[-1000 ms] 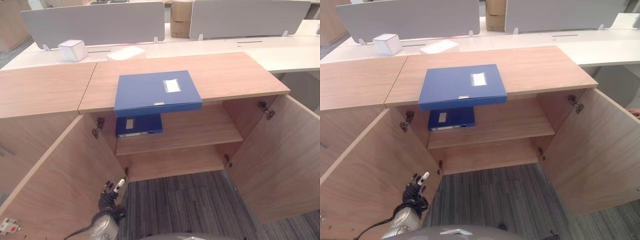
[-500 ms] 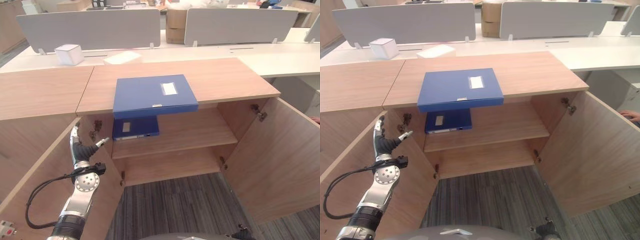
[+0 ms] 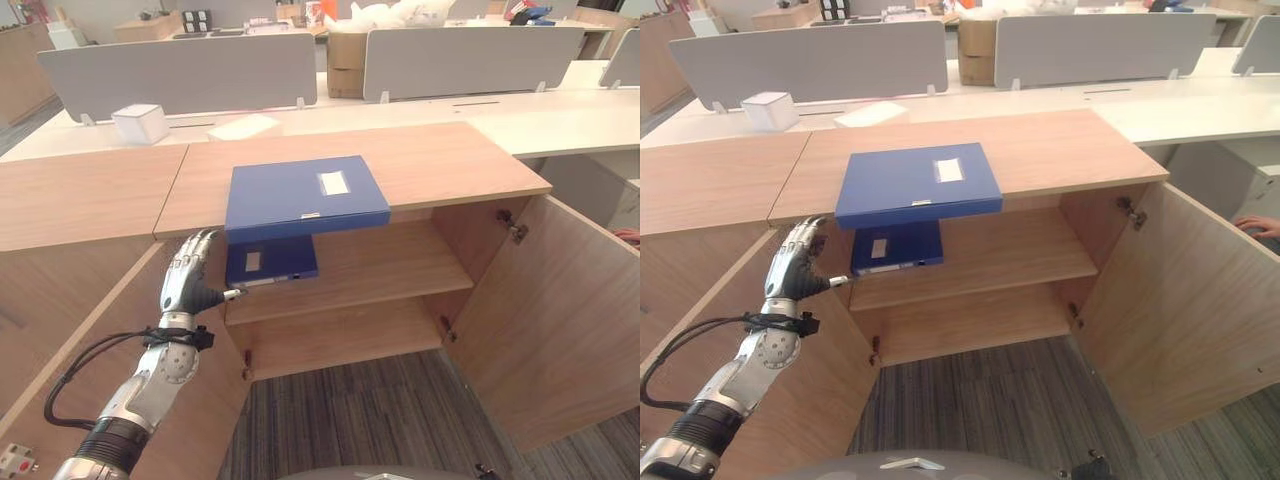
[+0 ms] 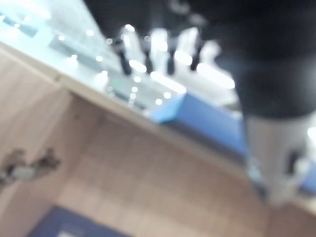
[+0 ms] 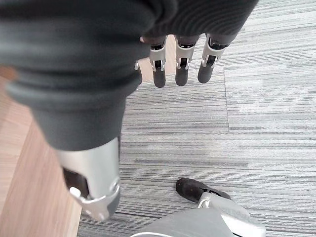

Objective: Put the empty folder in the office cabinet

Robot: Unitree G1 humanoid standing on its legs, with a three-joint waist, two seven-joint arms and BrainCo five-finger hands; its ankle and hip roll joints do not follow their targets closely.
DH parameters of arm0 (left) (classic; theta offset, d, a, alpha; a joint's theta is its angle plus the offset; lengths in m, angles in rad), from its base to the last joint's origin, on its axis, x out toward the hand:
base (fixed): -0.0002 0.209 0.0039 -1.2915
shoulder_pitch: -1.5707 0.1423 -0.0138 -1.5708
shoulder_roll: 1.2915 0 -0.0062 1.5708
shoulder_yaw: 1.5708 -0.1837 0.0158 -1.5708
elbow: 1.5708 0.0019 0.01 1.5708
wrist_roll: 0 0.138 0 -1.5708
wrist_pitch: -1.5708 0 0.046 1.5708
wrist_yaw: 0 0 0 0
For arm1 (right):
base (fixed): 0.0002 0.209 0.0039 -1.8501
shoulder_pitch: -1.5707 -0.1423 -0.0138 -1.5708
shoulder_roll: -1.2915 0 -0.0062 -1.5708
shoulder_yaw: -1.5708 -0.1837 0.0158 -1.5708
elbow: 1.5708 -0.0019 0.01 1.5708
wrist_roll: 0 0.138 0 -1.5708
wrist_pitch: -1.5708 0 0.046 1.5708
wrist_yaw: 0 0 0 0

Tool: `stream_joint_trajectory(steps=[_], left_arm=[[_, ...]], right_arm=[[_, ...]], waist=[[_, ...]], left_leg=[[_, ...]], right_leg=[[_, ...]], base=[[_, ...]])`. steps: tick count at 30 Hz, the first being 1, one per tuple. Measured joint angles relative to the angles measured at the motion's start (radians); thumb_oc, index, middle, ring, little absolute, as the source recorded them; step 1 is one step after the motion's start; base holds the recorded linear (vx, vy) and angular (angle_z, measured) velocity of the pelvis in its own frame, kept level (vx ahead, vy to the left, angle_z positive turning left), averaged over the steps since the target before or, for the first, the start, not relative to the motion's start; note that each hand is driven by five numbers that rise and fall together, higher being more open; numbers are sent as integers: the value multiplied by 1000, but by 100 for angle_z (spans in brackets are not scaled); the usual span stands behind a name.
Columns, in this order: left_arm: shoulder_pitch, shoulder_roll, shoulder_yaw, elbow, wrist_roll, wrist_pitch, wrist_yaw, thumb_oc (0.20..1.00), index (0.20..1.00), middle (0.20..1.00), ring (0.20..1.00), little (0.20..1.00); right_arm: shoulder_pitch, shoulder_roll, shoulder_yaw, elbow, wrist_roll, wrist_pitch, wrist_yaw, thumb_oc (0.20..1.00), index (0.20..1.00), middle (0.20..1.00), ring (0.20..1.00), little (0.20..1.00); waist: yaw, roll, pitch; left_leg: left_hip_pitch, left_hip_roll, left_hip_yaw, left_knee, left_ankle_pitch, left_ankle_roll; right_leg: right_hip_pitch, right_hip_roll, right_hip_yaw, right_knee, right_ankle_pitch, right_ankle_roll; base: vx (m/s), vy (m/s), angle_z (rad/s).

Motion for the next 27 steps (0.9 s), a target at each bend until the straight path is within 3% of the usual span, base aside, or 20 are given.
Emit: stream_joint_trajectory(steps=[17,27], left_arm=[[-29,6,2,-7,143,37,74,1000,1000,1000,1000,1000],[-121,105,-8,-4,227,59,86,1000,1000,1000,1000,1000]], right_arm=[[6,2,0,28,0,-1,-1,1000,1000,1000,1000,1000],[7,4,11,36,0,-3,-1,1000,1000,1000,1000,1000]], waist=[[-1,-12,-7],[-3,-22,-15]], left_leg=[[13,0,10,0,-2,0],[11,0,11,0,-3,-1]], right_leg=[[9,0,9,0,1,2],[8,0,9,0,1,2]], base=[[0,0,-1],[0,0,0]])
